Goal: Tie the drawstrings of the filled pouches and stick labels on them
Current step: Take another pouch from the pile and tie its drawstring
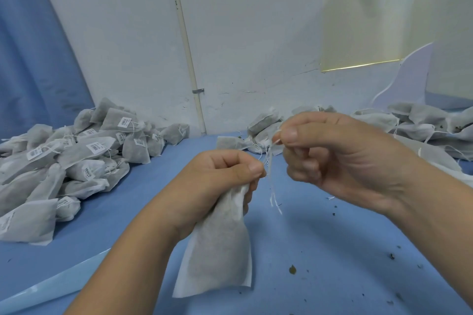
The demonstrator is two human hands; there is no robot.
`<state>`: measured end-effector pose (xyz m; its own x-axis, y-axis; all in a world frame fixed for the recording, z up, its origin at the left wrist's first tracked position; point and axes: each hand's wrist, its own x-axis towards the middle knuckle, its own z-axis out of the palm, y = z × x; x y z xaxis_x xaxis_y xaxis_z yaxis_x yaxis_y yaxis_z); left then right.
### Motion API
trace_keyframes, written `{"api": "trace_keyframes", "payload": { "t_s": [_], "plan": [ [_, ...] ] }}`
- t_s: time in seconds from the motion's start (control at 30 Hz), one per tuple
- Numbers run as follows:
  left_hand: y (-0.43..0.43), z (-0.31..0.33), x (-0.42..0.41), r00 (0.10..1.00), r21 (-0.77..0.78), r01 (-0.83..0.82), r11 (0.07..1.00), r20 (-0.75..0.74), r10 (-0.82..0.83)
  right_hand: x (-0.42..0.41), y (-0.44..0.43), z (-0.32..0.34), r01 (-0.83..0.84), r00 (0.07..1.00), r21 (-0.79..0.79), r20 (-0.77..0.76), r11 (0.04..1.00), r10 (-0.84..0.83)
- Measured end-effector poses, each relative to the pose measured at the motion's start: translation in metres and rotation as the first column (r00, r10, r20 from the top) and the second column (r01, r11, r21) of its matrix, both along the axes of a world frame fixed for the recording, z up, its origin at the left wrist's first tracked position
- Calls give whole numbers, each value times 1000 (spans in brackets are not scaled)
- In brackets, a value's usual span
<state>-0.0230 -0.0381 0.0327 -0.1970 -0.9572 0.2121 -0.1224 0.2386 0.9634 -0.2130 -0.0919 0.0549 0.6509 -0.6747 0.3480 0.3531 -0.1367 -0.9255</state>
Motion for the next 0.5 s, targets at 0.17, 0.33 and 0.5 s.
{"api": "trace_keyframes", "payload": {
  "t_s": [0.17, 0.33, 0.5],
  "plan": [
    [0, 0, 0, 996, -53, -54, 997, 67, 58, 4, 4, -5, -206, 979, 208, 38, 956, 202],
    [-5, -3, 6, 950, -122, -241, 963, 171, 260, -12, -12, 4, -40, 934, 277, -331, 960, 134],
    [-8, -8, 4, 941, -150, -247, 957, 198, 274, -4, -9, -9, -243, 943, 237, -171, 941, 286]
  ]
}}
